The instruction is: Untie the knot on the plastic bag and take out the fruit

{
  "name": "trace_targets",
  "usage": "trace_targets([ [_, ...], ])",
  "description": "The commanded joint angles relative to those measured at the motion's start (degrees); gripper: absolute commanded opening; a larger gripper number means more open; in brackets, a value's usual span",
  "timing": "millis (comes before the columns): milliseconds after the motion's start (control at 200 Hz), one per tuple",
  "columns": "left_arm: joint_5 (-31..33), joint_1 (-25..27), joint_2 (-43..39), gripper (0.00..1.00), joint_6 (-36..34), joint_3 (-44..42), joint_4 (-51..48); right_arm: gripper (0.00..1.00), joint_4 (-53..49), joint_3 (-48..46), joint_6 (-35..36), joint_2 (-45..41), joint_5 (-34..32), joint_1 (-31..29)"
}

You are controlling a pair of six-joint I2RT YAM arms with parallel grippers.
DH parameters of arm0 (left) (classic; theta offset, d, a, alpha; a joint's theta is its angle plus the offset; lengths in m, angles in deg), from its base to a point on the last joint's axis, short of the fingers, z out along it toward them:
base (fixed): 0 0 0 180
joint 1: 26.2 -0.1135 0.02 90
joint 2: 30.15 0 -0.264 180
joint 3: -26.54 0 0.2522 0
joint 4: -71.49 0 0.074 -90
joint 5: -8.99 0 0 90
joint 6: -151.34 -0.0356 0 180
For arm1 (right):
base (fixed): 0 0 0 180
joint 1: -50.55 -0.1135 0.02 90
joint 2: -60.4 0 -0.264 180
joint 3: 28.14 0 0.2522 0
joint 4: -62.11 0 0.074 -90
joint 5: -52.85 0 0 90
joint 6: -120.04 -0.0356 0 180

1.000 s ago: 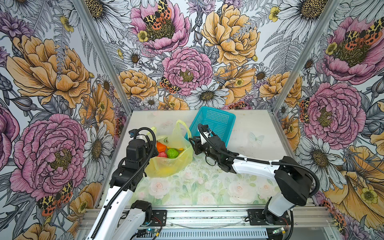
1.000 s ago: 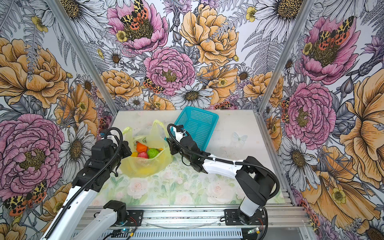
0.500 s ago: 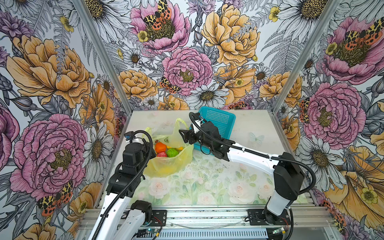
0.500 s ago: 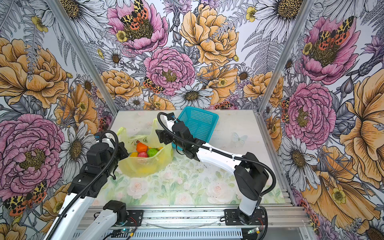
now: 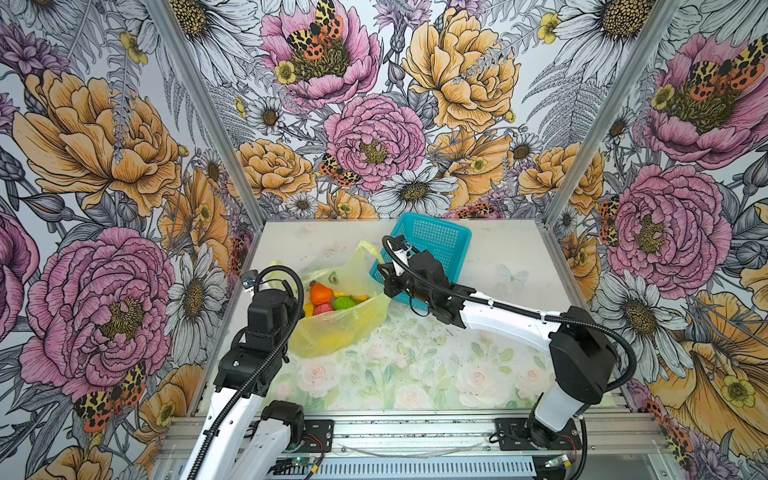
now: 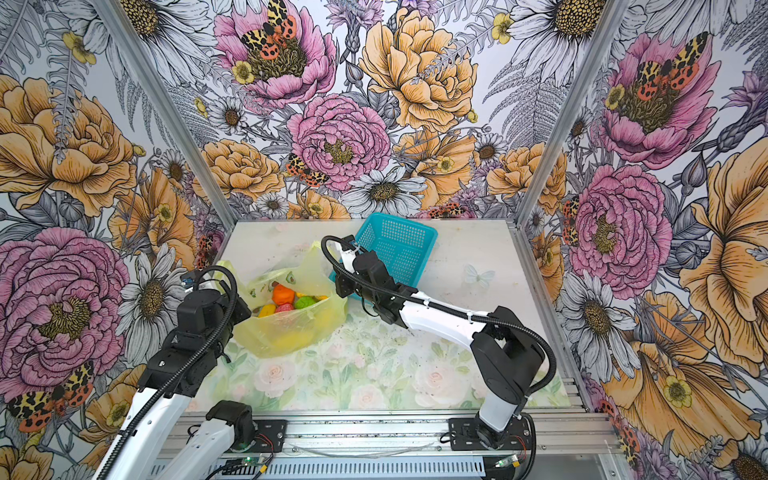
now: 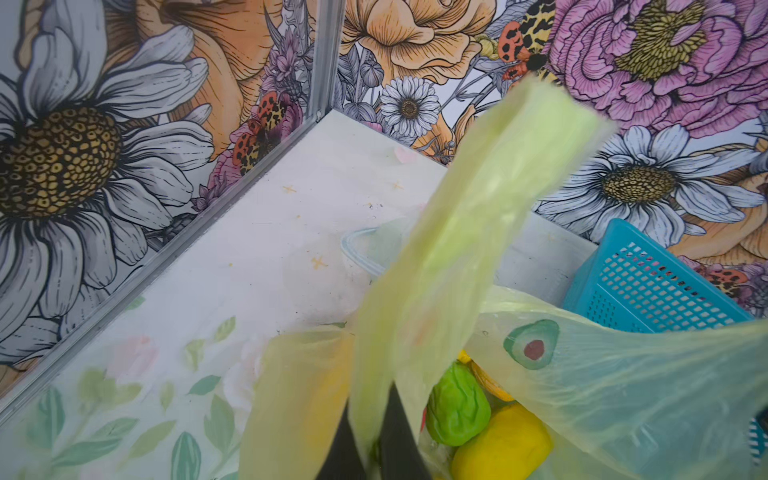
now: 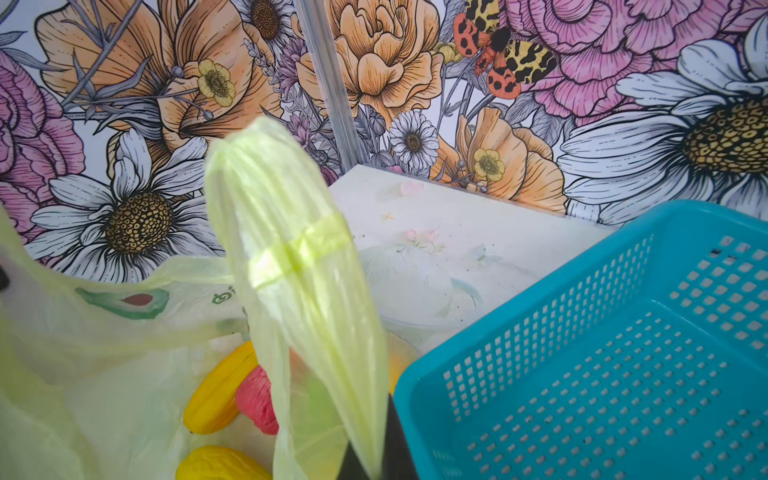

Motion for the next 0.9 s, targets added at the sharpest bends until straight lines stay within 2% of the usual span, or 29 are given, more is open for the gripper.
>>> trace_targets([
  [0, 5.21, -1.42, -3.02, 0.36, 1.44, 3.17, -2.00, 0.00, 7.00, -4.97, 0.73, -5.41, 1.87, -0.43],
  [55, 4.80, -1.58, -4.73, 0.61, 0.95, 4.89, -1.84, 0.00, 7.64, -6.64, 1.14, -6.61, 2.59, -0.61],
  [85, 4.48, -1.52, -5.25, 0.70, 0.31, 6.28, -1.69, 0.00, 7.41, -7.08, 1.36, -6.98, 2.76, -0.77],
  [120, 4.04, -1.37, -5.62, 0.77, -1.10, 8.36, -1.43, 0.00, 7.05, -7.14, 1.48, -7.21, 2.87, -0.95],
  [185, 3.21, -1.39, -4.52, 0.83, -4.05, 13.16, -1.23, 0.00, 6.64, -7.28, 1.77, -7.31, 3.38, -1.19],
  [370, 2.02, -3.15, 5.75, 0.88, -10.79, 24.73, 1.71, 0.00, 8.29, -9.24, 1.78, -7.96, 3.31, -1.63],
  [445, -2.41, -5.97, 12.34, 0.89, -13.89, 26.99, 4.84, 0.00, 7.71, -9.59, 1.93, -8.73, 3.30, -1.58],
  [545, -9.17, -11.61, 21.62, 0.89, -14.62, 30.56, 4.80, 0.00, 7.63, -10.32, 2.42, -9.82, 3.79, -1.60],
  [640, -14.05, -17.02, 27.67, 0.89, -15.29, 30.42, 7.66, 0.00, 8.51, -11.41, 2.92, -11.00, 4.62, -1.67],
  [711, -18.69, -20.35, 31.27, 0.87, -15.62, 31.28, 6.01, 0.00, 8.74, -12.25, 3.21, -11.96, 4.99, -1.67],
  [781, -22.05, -20.30, 32.79, 0.86, -17.40, 29.84, 6.31, 0.00, 9.10, -12.78, 3.04, -12.71, 4.79, -1.67],
  [896, -25.93, -16.70, 33.11, 0.83, -24.95, 25.42, 11.11, 0.00, 9.25, -13.01, 3.38, -12.94, 5.95, -1.69],
])
